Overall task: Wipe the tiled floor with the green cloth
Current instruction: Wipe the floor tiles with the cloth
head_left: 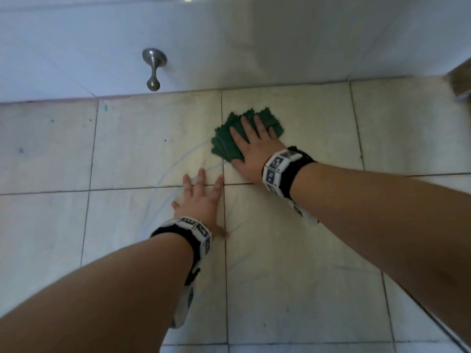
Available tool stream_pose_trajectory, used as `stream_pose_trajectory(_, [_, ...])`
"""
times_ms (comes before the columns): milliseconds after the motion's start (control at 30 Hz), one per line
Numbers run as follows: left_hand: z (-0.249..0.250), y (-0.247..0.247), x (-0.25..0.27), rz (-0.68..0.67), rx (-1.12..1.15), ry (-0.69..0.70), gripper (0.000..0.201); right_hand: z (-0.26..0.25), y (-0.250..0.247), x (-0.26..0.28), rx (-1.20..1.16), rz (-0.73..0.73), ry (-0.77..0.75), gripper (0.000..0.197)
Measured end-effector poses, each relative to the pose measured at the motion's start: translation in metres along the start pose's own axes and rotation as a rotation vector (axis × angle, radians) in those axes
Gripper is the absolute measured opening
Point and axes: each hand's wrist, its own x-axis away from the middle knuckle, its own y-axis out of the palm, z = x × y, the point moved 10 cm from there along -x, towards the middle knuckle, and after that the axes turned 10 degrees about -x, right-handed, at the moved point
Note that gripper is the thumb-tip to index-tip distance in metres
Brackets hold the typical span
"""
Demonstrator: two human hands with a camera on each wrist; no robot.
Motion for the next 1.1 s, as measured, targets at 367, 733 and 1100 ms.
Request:
stream_pose_trajectory(367, [-0.002, -0.002, 0.001, 0.060, 0.016, 0.006, 0.132, -0.036, 0.120, 0.169, 0.065, -0.188, -0.198, 0.082])
stream_pose_trajectory(733, [-0.001, 0.001, -0.004, 0.043, 0.032, 0.028, 0.135, 0.011, -0.001, -0.007, -0.085, -0.054, 0.203, 0.081])
stream_pose_trajectory(1100, [0.002, -0.001, -0.001, 0.068, 0.001, 0.019, 0.134, -0.027, 0.119, 0.176, 0.069, -0.183, -0.131, 0.087])
